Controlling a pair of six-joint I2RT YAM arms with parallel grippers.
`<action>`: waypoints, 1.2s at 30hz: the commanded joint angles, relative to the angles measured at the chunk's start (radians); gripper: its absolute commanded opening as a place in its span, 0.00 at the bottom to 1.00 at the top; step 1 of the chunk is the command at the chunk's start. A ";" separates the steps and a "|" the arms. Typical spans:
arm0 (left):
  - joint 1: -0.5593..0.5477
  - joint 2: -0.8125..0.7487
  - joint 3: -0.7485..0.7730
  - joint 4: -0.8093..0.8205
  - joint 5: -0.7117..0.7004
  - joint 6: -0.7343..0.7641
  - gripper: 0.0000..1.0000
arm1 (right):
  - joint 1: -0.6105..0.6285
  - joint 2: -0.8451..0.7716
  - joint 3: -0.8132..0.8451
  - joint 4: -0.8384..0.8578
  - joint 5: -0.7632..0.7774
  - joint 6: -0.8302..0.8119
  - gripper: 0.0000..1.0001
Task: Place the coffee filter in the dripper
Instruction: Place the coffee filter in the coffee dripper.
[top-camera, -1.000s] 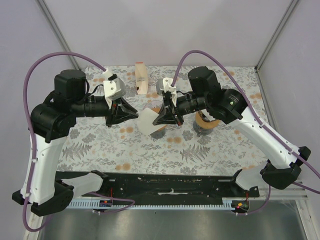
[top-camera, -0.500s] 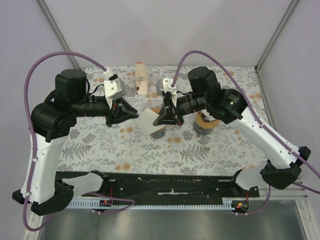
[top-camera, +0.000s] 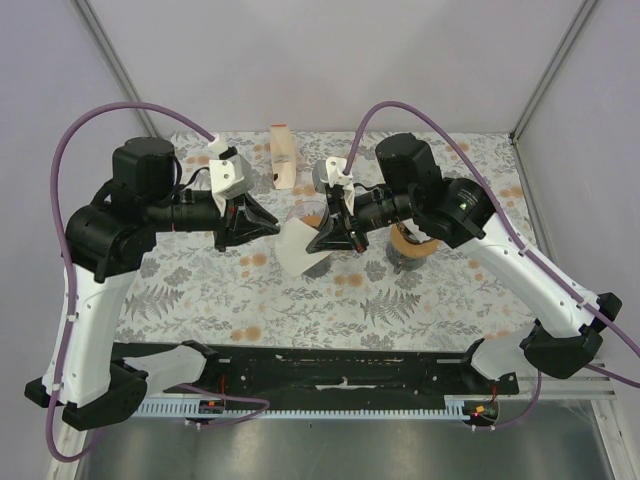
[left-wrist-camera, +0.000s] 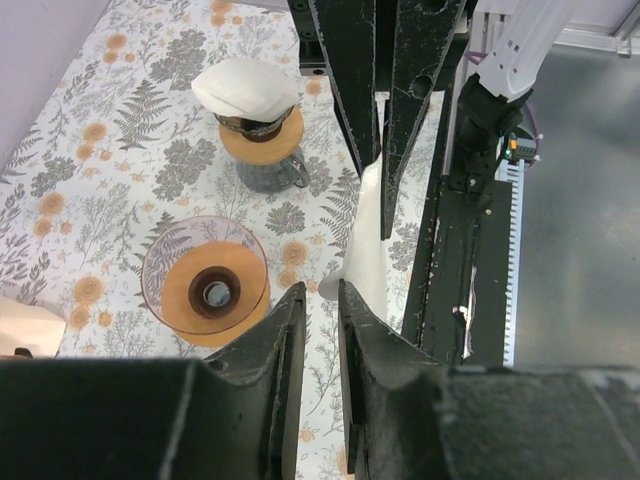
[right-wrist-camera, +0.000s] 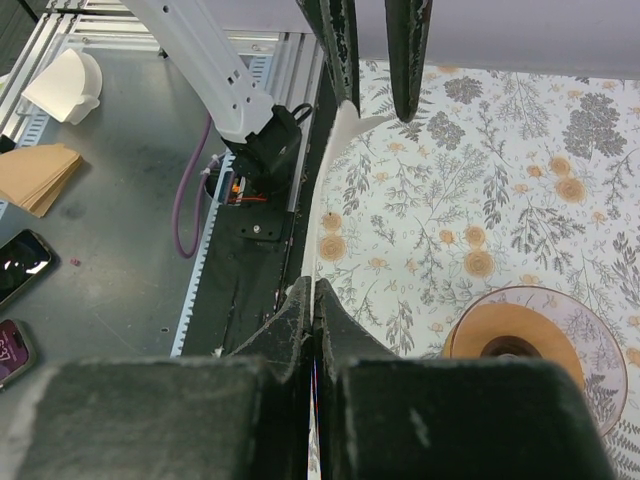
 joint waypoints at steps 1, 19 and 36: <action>-0.003 -0.012 -0.007 0.007 0.060 0.001 0.27 | 0.003 -0.013 0.025 0.009 -0.014 -0.011 0.00; -0.003 -0.027 -0.021 -0.016 0.071 0.022 0.36 | 0.004 0.003 0.045 0.005 0.018 0.012 0.00; -0.017 -0.022 -0.029 -0.003 0.103 -0.001 0.38 | 0.004 0.013 0.052 0.000 0.035 0.011 0.00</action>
